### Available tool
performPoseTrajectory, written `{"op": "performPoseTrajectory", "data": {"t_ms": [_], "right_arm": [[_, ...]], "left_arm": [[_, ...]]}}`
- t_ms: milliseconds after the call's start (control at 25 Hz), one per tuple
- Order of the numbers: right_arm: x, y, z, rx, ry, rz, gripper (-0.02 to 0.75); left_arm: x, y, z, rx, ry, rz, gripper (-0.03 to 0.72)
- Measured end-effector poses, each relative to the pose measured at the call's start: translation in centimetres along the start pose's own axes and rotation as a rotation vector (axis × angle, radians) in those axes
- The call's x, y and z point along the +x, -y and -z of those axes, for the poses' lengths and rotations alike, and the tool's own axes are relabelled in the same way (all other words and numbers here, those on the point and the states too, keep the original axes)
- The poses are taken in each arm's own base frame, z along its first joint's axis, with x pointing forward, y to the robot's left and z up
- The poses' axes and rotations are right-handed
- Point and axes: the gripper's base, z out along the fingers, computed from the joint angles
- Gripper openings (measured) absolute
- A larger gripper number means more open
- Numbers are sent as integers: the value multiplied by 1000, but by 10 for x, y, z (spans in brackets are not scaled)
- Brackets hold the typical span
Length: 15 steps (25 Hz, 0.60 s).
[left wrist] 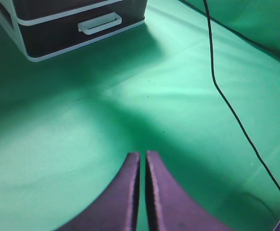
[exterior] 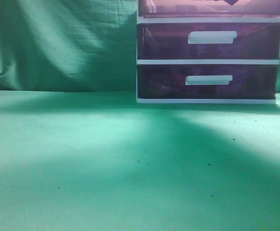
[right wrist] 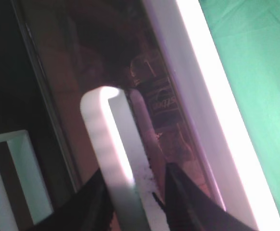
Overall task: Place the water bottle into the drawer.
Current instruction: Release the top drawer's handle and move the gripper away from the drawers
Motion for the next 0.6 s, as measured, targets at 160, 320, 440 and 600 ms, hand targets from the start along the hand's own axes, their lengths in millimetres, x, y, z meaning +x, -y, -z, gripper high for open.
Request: {"op": "performPoseTrajectory", "data": {"t_ms": [160,320,440,600], "right_arm": [[0,1,0,2,0,-13,365],[-7,9,4,30,42,-50,622],[-15,22,15,61,60,-163,648],[-27,53,51,143,46,-448,601]], "left_arm": [[0,0,0,0,0,0,0],[0,0,0,0,0,0,0],[0,0,0,0,0,0,0],[0,0,0,0,0,0,0]]}}
